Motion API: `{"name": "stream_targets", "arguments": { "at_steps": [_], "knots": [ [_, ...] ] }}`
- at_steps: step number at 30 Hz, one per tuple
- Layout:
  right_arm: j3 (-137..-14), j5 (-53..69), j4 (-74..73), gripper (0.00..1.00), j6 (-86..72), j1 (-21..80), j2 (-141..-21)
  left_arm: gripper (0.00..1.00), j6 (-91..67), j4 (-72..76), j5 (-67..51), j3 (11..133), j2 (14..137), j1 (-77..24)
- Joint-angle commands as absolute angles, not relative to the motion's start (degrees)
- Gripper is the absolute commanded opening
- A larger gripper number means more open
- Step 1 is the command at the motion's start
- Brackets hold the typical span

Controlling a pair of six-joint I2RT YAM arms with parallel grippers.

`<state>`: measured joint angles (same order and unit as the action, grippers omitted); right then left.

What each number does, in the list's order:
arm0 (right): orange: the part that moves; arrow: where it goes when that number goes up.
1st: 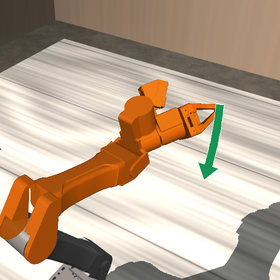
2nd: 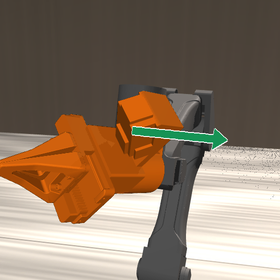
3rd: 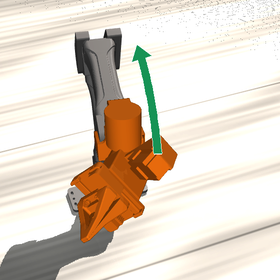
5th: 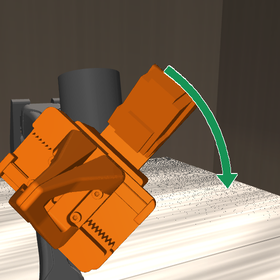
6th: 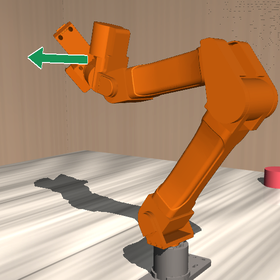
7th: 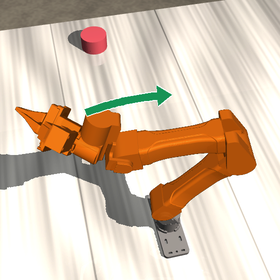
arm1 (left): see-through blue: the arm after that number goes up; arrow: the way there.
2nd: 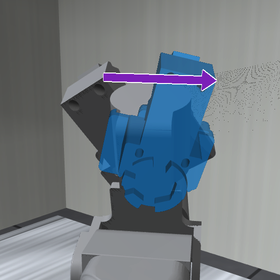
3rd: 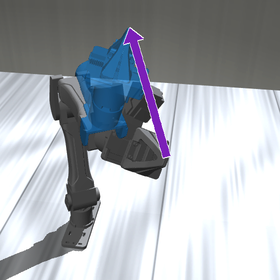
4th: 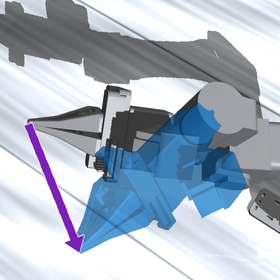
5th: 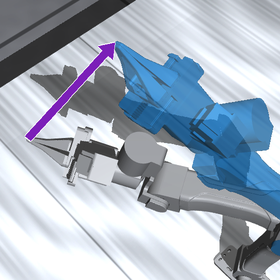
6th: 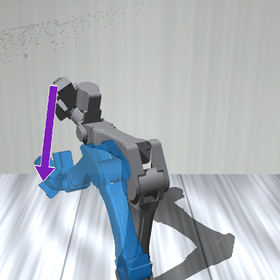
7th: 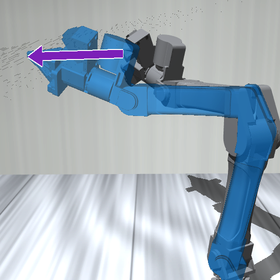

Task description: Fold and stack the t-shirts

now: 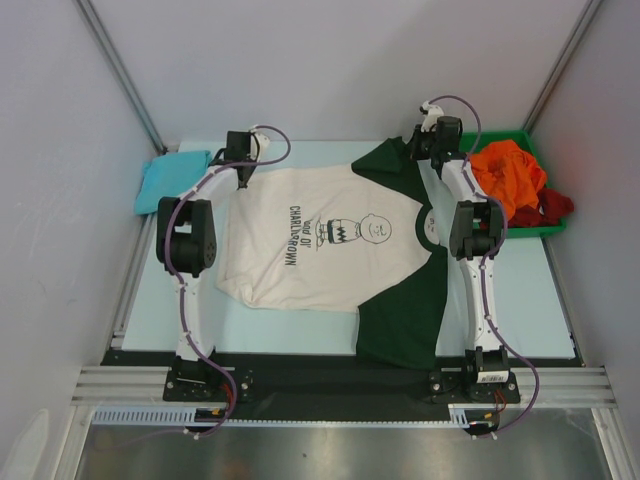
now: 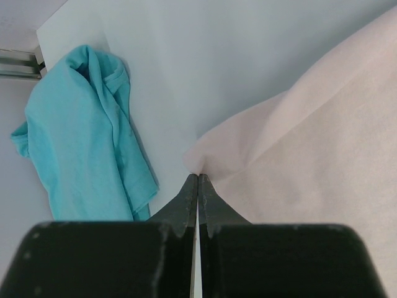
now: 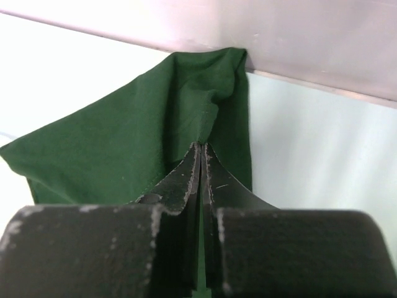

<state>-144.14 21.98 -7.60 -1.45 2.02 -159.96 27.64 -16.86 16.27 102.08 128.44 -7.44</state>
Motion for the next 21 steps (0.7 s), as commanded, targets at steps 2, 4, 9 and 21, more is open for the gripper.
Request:
{"name": "stream_targets", "arguments": {
  "at_steps": [2,4,9,21],
  "knots": [
    [-144.32,25.74,-6.94,0.0,-0.62,2.11,-152.32,0.0,28.65,-15.47,16.88,101.69,123.31,-7.65],
    [-143.18,26.45,-8.08,0.0,-0.18,2.02,-149.51,0.0,28.13,-16.08,16.0,101.69,122.52,-7.3],
    [-141.68,26.98,-8.96,0.0,-0.18,0.79,-145.02,0.0,27.51,-15.64,15.12,102.48,121.82,-5.37],
    [-137.2,27.42,-13.18,0.0,-0.17,0.44,-136.06,0.0,27.42,-13.98,14.77,111.44,127.7,-2.81]
  ]
}}
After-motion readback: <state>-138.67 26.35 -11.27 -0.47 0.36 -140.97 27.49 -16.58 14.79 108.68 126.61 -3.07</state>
